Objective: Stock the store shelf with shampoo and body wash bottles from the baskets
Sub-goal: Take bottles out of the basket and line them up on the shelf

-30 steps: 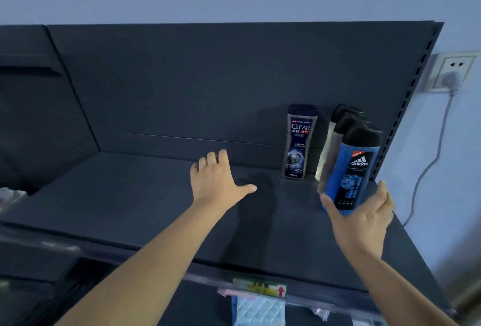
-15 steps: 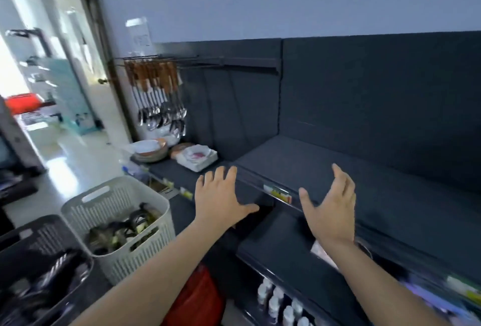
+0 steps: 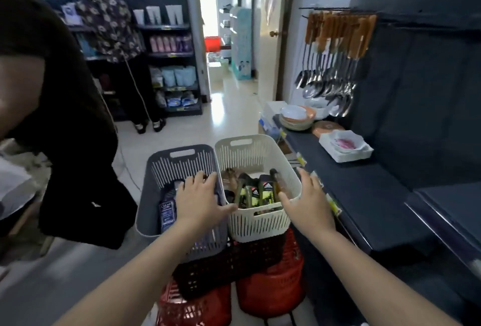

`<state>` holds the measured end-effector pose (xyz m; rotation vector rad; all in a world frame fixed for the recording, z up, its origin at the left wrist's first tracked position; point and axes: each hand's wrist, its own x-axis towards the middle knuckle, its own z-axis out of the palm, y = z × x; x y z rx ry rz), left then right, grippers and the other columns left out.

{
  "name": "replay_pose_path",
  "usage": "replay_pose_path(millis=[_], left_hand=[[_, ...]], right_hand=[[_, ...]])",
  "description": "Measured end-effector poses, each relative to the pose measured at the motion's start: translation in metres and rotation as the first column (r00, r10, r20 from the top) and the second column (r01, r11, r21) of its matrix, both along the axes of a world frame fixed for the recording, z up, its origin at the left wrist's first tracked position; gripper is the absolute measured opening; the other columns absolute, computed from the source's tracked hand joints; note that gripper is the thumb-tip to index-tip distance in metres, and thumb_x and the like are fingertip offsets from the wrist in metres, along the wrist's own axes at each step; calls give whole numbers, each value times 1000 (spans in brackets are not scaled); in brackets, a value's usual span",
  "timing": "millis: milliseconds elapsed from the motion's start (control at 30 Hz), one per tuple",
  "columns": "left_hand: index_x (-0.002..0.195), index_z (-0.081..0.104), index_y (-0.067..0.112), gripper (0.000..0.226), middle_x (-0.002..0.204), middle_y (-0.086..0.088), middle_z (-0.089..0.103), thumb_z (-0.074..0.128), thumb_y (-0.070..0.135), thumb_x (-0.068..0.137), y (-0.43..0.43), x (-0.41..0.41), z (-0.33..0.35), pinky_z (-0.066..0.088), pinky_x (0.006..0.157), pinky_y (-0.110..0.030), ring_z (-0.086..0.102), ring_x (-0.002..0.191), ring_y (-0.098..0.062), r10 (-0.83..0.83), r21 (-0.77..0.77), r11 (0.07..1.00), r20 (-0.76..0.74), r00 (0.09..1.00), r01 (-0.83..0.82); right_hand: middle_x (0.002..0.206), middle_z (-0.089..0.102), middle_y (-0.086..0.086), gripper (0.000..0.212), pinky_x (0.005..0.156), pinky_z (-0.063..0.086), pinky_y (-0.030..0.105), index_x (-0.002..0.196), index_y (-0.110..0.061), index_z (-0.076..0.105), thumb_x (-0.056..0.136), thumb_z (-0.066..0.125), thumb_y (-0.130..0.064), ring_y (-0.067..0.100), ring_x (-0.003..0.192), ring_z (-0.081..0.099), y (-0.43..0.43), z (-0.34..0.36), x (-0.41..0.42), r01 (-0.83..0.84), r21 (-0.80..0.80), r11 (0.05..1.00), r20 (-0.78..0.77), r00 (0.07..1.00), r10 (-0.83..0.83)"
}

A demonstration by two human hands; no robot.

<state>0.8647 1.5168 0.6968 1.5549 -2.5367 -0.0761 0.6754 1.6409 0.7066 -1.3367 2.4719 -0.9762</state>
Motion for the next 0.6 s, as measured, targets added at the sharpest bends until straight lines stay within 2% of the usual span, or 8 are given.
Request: replay_pose_path(millis=[133,200,267,333,433,500,600], left_hand=[[145,37,29,96,140,0,43,52,85,69,-30,32,-15,40,102,-38,43,127,-25,238,40,970,19,971,-238],[146,35,27,97,143,-1,42,52,84,69,-38,41,-25,40,101,-38,42,129,-26,328,76,941,32,944,-329],[148,32,26,99,147,-2,38,53,84,70,-45,47,-35,39,103,-38,39,132,-26,386,118,914,52,921,-389],[150,29,27,102,149,-2,37,54,84,70,-51,55,-46,39,103,-38,38,133,-27,428,157,888,63,901,-433],[153,21,26,106,151,-4,35,57,82,69,-66,64,-63,40,104,-41,37,136,-29,476,243,844,71,877,-478],[153,18,27,108,152,-4,34,60,79,69,-79,67,-75,41,105,-42,37,137,-29,498,303,814,73,864,-495],[153,16,27,108,153,-5,32,64,75,70,-103,73,-96,42,105,-42,36,137,-29,499,398,779,73,863,-484]], right_hand=[[150,32,1,65,101,38,33,148,-21,27,93,57,-37,20,135,36,-62,-10,8,-188,11,982,57,981,187],[147,36,-1,62,96,38,28,147,-20,30,93,57,-33,20,132,40,-86,-18,16,-278,10,961,66,959,276],[143,39,0,61,99,39,29,146,-18,33,92,58,-31,19,130,42,-108,-26,26,-350,-4,937,96,932,348],[143,40,0,60,103,39,32,145,-17,34,92,58,-31,19,129,42,-124,-35,40,-403,-1,915,129,908,400],[144,38,-2,56,96,39,26,144,-19,34,94,57,-29,16,125,45,-150,-47,60,-459,31,888,158,879,449],[143,39,-2,54,91,40,24,143,-19,36,94,56,-27,16,122,47,-170,-56,73,-471,33,882,176,871,458],[143,39,-3,54,93,38,23,143,-19,36,94,57,-26,15,125,45,-200,-72,91,-452,53,891,224,875,430]])
